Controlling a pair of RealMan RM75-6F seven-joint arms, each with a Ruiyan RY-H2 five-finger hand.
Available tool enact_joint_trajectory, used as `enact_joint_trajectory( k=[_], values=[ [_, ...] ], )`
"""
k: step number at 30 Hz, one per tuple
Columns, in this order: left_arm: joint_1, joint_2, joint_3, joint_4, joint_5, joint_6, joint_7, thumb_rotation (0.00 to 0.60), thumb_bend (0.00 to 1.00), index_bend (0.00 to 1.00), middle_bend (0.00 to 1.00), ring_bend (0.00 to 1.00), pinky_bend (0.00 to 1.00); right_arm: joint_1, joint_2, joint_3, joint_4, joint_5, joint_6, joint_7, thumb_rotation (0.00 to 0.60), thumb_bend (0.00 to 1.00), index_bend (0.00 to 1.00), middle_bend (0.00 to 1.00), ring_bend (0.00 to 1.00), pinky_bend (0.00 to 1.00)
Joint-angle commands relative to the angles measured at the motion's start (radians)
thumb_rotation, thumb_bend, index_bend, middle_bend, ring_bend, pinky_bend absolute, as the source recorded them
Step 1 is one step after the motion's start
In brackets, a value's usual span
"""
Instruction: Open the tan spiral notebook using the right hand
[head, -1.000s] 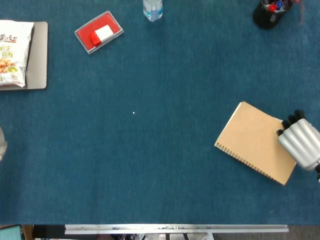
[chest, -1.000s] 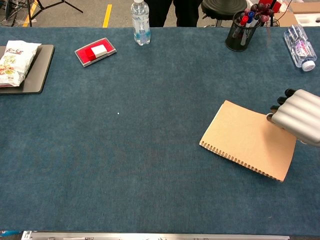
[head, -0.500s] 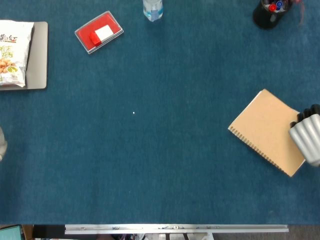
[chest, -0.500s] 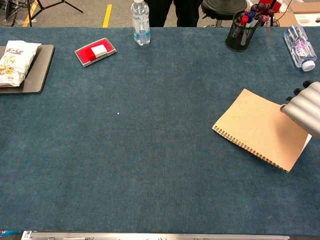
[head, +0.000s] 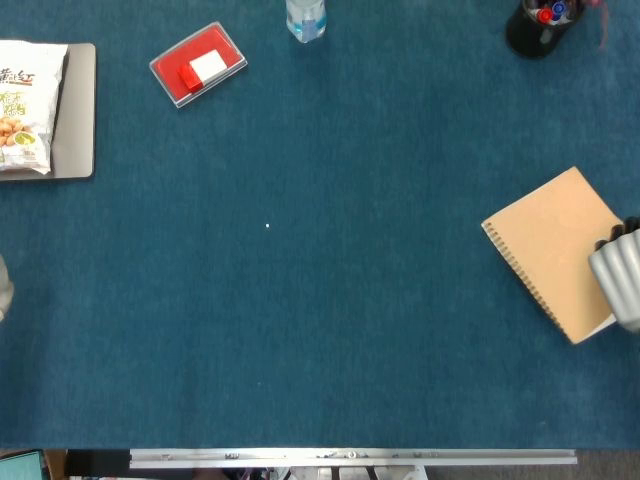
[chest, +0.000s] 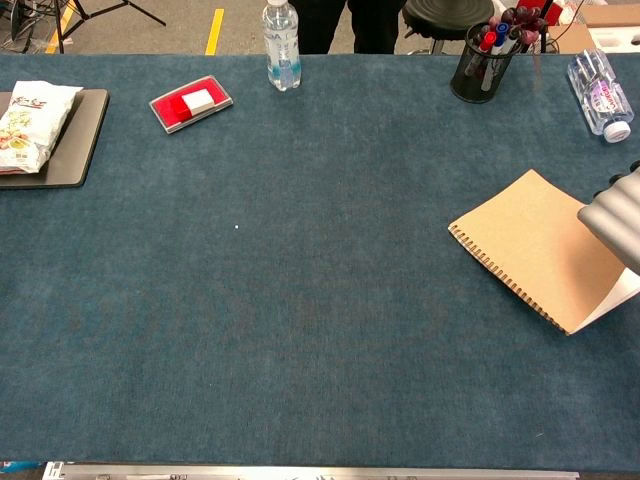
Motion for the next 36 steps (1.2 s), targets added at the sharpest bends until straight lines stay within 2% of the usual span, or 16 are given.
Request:
enact_joint_trajectory(
  k=[1, 7, 9, 14, 17, 19, 21, 27, 36],
  values=[
    [0.0, 0.0, 0.0, 0.0, -0.001, -0.001, -0.002, 0.6, 0.3, 0.66, 0.61, 0.57, 0.72, 0.008, 0.012, -0.017, -0.01, -0.023, -0.007, 0.029, 0.6, 0.45, 0.6, 0.54, 0.42, 0.4],
    [-0.002, -0.002, 0.001, 0.003, -0.003, -0.006, -0.002, 0.6, 0.3, 0.66, 0.61, 0.57, 0.72, 0.012, 0.018, -0.029, -0.032, -0.011, 0.005, 0.017, 0.6, 0.44, 0.59, 0.51, 0.4, 0.4],
    [-0.003, -0.003, 0.001, 0.004, -0.002, -0.008, -0.001, 0.6, 0.3, 0.66, 0.61, 0.57, 0.72, 0.015, 0.02, -0.03, -0.037, -0.001, 0.008, 0.011, 0.6, 0.43, 0.55, 0.48, 0.39, 0.4],
    [-0.002, -0.003, 0.001, 0.003, -0.002, -0.006, -0.003, 0.6, 0.3, 0.66, 0.61, 0.57, 0.72, 0.022, 0.026, -0.039, -0.05, 0.021, 0.011, 0.002, 0.6, 0.36, 0.32, 0.39, 0.35, 0.4],
    [-0.002, -0.003, 0.0, 0.004, -0.003, -0.005, -0.004, 0.6, 0.3, 0.66, 0.61, 0.57, 0.72, 0.028, 0.032, -0.048, -0.062, 0.027, 0.006, 0.006, 0.6, 0.19, 0.1, 0.3, 0.32, 0.4],
    [-0.002, -0.003, 0.001, 0.004, -0.003, -0.006, -0.002, 0.6, 0.3, 0.66, 0.61, 0.57, 0.72, 0.032, 0.036, -0.053, -0.068, 0.026, 0.001, 0.013, 0.6, 0.08, 0.02, 0.24, 0.3, 0.4],
    [-0.002, -0.003, 0.001, 0.004, -0.002, -0.006, -0.002, 0.6, 0.3, 0.66, 0.61, 0.57, 0.72, 0.036, 0.041, -0.059, -0.074, 0.022, -0.003, 0.024, 0.6, 0.01, 0.0, 0.18, 0.28, 0.4],
    [-0.002, -0.002, 0.001, 0.003, -0.002, -0.006, -0.003, 0.6, 0.3, 0.66, 0.61, 0.57, 0.72, 0.044, 0.055, -0.077, -0.081, -0.006, -0.017, 0.066, 0.6, 0.0, 0.0, 0.04, 0.21, 0.4],
    [-0.003, -0.003, 0.001, 0.005, -0.006, -0.009, -0.003, 0.6, 0.3, 0.66, 0.61, 0.57, 0.72, 0.044, 0.073, -0.09, -0.115, -0.009, 0.01, 0.048, 0.6, 0.0, 0.0, 0.04, 0.18, 0.4]
  ],
)
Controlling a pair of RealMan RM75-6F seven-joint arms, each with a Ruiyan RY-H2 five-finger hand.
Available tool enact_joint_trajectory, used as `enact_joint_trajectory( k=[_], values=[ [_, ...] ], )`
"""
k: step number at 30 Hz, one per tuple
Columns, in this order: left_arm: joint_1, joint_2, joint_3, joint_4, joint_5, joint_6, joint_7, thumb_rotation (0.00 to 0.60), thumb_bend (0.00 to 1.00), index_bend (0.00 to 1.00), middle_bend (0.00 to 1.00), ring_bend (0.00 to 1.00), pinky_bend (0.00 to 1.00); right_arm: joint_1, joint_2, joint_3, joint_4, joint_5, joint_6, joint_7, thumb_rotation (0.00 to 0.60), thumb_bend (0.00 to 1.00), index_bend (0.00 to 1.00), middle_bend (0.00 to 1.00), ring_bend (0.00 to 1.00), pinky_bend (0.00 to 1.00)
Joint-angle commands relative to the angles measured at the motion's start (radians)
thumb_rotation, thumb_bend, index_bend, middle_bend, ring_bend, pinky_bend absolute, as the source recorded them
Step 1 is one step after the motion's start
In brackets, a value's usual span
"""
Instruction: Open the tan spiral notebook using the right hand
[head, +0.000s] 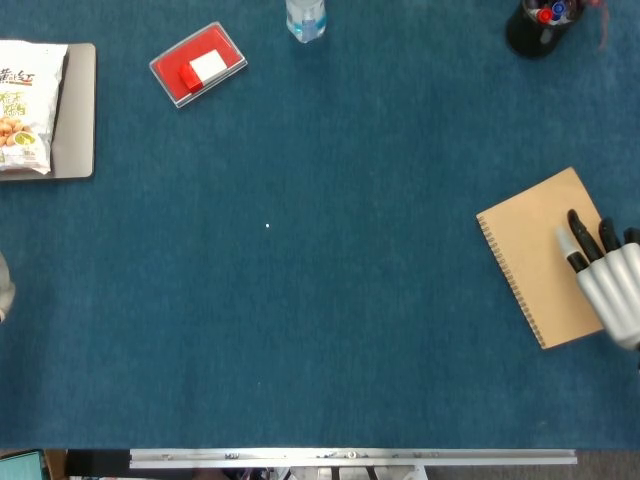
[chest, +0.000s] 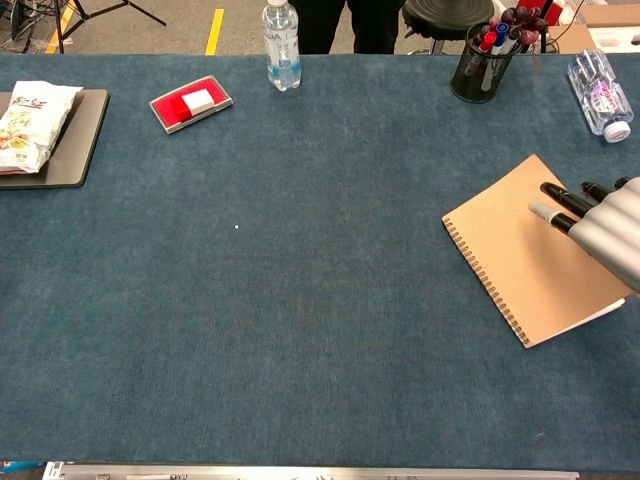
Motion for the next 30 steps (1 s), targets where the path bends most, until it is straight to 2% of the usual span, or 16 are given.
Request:
enact_joint_trajectory(
  k=[1, 7, 13, 19, 30],
  values=[
    [0.0, 0.0, 0.0, 0.001, 0.0, -0.001, 0.001, 0.6, 0.3, 0.66, 0.61, 0.57, 0.72, -0.002, 0.007, -0.004, -0.022, 0.0, 0.017, -0.017, 0.6, 0.0, 0.0, 0.05, 0.18, 0.4],
    [-0.001, -0.001, 0.0, 0.002, -0.004, -0.004, 0.002, 0.6, 0.3, 0.66, 0.61, 0.57, 0.72, -0.005, 0.032, -0.019, -0.068, -0.047, 0.037, -0.017, 0.6, 0.0, 0.0, 0.11, 0.18, 0.4],
    [-0.002, -0.002, 0.0, 0.004, -0.005, -0.006, 0.003, 0.6, 0.3, 0.66, 0.61, 0.57, 0.72, -0.016, 0.044, -0.034, -0.08, -0.124, 0.045, 0.026, 0.6, 0.0, 0.0, 0.12, 0.18, 0.4],
    [-0.002, -0.002, 0.0, 0.004, -0.005, -0.005, 0.004, 0.6, 0.3, 0.66, 0.61, 0.57, 0.72, -0.029, 0.042, -0.031, -0.055, -0.212, 0.052, 0.088, 0.6, 0.0, 0.0, 0.12, 0.18, 0.4],
    [-0.003, -0.004, -0.001, 0.008, -0.01, -0.01, 0.002, 0.6, 0.3, 0.66, 0.61, 0.57, 0.72, -0.051, 0.053, -0.02, -0.063, -0.28, 0.052, 0.116, 0.6, 0.0, 0.01, 0.14, 0.18, 0.4]
  ],
)
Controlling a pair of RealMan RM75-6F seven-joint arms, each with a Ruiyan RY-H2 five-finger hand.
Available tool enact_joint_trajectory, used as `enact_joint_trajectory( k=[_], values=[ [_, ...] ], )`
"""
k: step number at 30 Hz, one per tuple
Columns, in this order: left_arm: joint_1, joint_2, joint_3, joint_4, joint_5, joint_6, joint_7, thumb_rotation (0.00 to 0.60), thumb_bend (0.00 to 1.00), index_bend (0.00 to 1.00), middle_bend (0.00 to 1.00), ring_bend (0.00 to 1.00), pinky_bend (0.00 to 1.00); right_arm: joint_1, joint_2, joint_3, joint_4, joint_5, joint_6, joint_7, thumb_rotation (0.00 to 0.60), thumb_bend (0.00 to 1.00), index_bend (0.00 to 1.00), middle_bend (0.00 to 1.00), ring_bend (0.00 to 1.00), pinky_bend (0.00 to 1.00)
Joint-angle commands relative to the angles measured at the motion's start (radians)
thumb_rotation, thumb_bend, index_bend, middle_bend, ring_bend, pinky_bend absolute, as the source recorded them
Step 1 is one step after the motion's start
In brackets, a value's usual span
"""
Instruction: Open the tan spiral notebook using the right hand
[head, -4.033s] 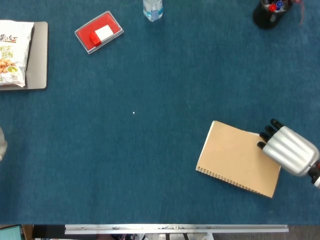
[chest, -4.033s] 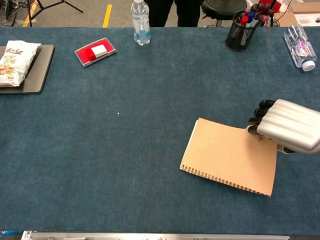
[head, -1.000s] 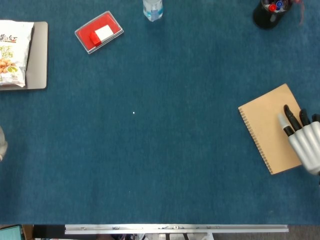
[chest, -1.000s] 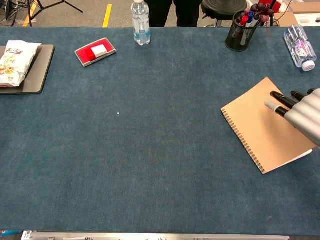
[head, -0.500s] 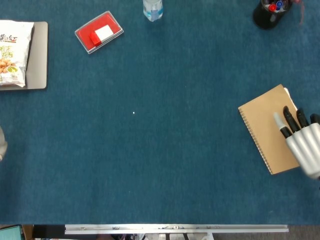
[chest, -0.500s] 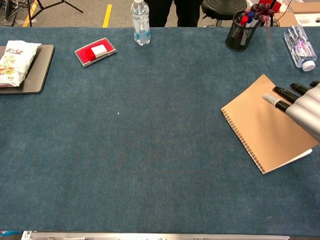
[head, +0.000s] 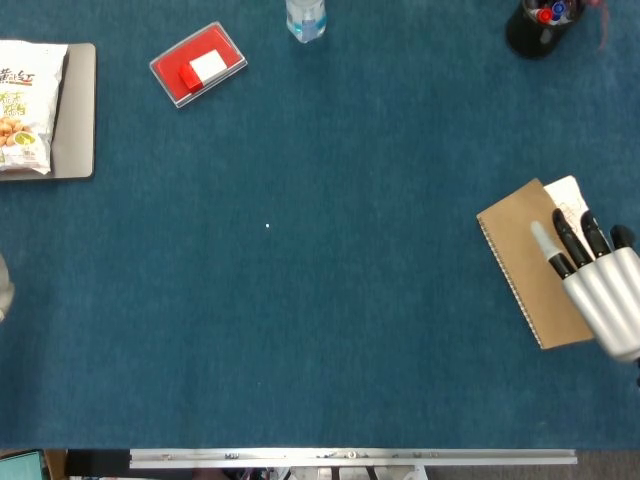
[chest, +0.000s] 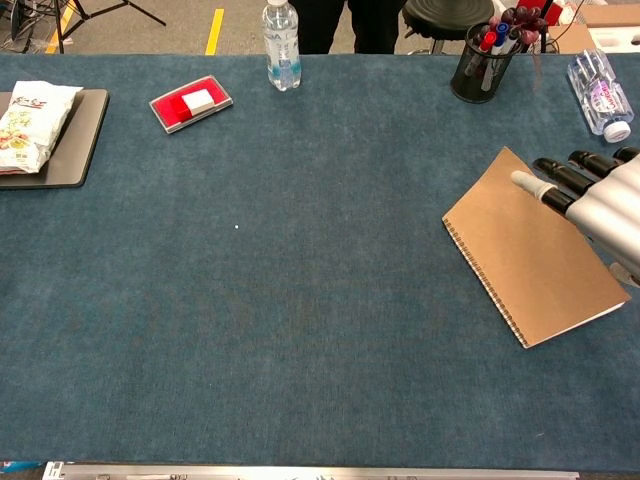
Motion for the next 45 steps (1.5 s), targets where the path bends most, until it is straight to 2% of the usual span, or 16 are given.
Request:
enact_joint_trajectory(
  k=[1, 16, 36, 41, 45],
  values=[
    [0.0, 0.0, 0.0, 0.0, 0.0, 0.001, 0.0, 0.6, 0.3, 0.66, 0.61, 0.57, 0.72, -0.007, 0.004, 0.006, -0.001, -0.017, 0.0, 0.009, 0.6, 0.0, 0.01, 0.14, 0.18, 0.4],
    [0.001, 0.002, 0.0, -0.001, 0.001, 0.002, -0.004, 0.6, 0.3, 0.66, 0.61, 0.57, 0.72, -0.013, -0.003, 0.037, 0.045, -0.036, -0.051, 0.072, 0.6, 0.0, 0.01, 0.16, 0.18, 0.4],
    [-0.002, -0.002, -0.001, 0.003, -0.003, -0.003, 0.0, 0.6, 0.3, 0.66, 0.61, 0.57, 0.72, -0.046, 0.052, 0.058, -0.013, -0.171, -0.044, 0.131, 0.6, 0.0, 0.02, 0.17, 0.18, 0.4],
    [-0.001, -0.002, 0.0, 0.003, -0.002, -0.003, 0.0, 0.6, 0.3, 0.66, 0.61, 0.57, 0.72, -0.046, 0.051, 0.072, 0.02, -0.17, -0.066, 0.147, 0.6, 0.0, 0.03, 0.18, 0.18, 0.42],
    [-0.001, -0.003, -0.001, 0.003, -0.003, -0.003, -0.001, 0.6, 0.3, 0.66, 0.61, 0.57, 0.72, -0.017, 0.045, 0.091, 0.098, -0.169, -0.115, 0.204, 0.6, 0.0, 0.04, 0.19, 0.18, 0.39]
  ],
)
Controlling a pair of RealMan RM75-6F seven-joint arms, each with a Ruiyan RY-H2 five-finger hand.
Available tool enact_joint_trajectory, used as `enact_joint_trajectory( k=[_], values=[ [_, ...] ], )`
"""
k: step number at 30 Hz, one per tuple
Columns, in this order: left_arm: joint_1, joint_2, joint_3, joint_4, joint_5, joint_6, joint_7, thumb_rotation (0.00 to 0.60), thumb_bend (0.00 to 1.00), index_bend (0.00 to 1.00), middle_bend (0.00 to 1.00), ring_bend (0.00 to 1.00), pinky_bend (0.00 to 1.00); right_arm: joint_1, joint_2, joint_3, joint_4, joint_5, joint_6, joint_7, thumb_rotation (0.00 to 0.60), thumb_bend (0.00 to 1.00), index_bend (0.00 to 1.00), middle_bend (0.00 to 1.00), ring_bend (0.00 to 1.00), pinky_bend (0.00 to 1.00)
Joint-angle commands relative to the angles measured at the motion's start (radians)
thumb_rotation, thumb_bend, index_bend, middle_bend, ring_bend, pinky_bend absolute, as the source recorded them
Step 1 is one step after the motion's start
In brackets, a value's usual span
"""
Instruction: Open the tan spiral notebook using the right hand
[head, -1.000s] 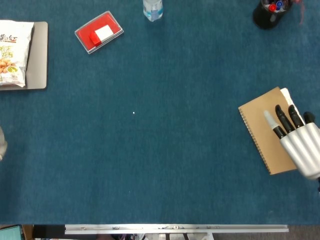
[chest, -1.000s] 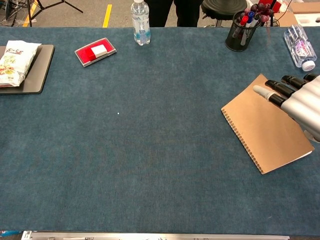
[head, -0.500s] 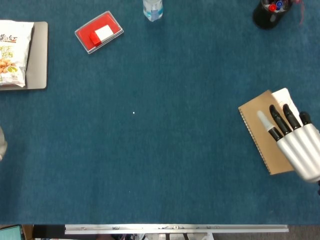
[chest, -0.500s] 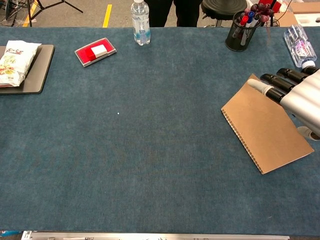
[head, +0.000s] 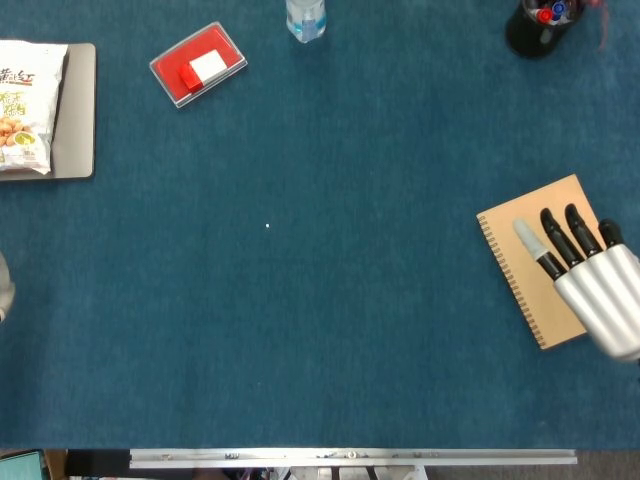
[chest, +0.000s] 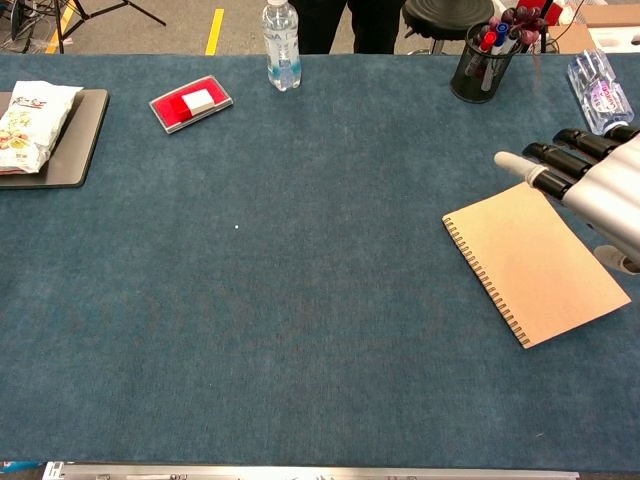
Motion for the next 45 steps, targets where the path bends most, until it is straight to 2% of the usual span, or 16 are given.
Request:
enact_joint_trajectory(
  k=[1, 8, 14, 21, 27, 45],
  values=[
    [0.0, 0.0, 0.0, -0.001, 0.0, 0.001, -0.001, 0.6, 0.3, 0.66, 0.61, 0.57, 0.72, 0.037, -0.006, 0.02, 0.091, -0.017, -0.051, 0.078, 0.6, 0.0, 0.04, 0.19, 0.18, 0.37],
    [0.001, 0.003, -0.001, -0.001, -0.001, 0.002, -0.006, 0.6, 0.3, 0.66, 0.61, 0.57, 0.72, 0.105, -0.01, 0.021, 0.353, -0.152, -0.073, 0.386, 0.6, 0.0, 0.07, 0.19, 0.17, 0.32],
    [0.0, -0.001, 0.0, 0.0, -0.001, -0.002, 0.0, 0.6, 0.3, 0.66, 0.61, 0.57, 0.72, 0.128, -0.016, 0.005, 0.547, -0.266, 0.0, 0.607, 0.6, 0.0, 0.07, 0.19, 0.15, 0.32],
    [-0.001, -0.005, 0.002, 0.001, -0.002, -0.005, 0.006, 0.6, 0.3, 0.66, 0.61, 0.57, 0.72, 0.13, -0.052, -0.023, 0.748, -0.337, 0.074, 0.801, 0.6, 0.0, 0.07, 0.17, 0.13, 0.3],
    [-0.001, -0.004, 0.001, 0.0, -0.002, -0.003, 0.003, 0.6, 0.3, 0.66, 0.61, 0.57, 0.72, 0.121, -0.08, -0.044, 0.87, -0.361, 0.114, 0.902, 0.6, 0.0, 0.07, 0.16, 0.12, 0.3],
    [-0.002, -0.01, 0.004, 0.002, -0.004, -0.01, 0.016, 0.6, 0.3, 0.66, 0.61, 0.57, 0.72, 0.077, -0.128, -0.093, 1.096, -0.413, 0.263, 1.091, 0.6, 0.0, 0.07, 0.16, 0.1, 0.29]
  ],
)
